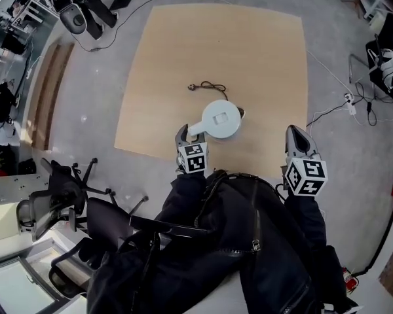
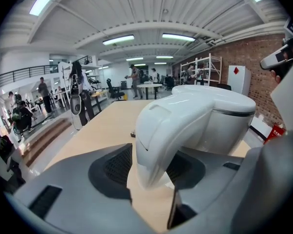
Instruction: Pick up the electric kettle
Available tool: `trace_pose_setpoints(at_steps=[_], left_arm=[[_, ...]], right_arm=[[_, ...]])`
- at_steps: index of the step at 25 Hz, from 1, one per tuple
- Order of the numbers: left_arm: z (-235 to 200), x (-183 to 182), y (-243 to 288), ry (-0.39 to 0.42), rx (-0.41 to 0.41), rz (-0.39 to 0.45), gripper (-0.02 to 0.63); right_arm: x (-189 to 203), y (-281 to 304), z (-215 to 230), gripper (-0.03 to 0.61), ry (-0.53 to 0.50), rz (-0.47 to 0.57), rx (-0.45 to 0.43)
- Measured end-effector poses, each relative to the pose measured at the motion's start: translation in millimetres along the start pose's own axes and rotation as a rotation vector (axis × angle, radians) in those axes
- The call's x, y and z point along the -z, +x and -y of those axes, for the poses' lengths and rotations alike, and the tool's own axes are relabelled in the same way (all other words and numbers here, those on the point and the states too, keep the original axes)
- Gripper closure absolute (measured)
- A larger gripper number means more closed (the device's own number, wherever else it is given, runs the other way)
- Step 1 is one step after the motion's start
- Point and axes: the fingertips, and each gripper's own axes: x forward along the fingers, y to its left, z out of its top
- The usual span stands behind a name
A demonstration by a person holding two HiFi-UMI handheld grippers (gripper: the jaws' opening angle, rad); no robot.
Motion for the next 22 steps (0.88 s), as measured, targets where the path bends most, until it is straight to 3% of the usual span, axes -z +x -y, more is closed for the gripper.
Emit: trace_pose_setpoints(at_steps=[11,22], left_arm=[[-4,-11,12,0.053,0.037,0.060,0.474],[0,-37,24,0.031,0.113,0.144,0.474]], right_arm=[[1,5,6,0.574,0.008,-0.009,0.030],[-4,6,9,0.574,-0.007,0.001,0.043]])
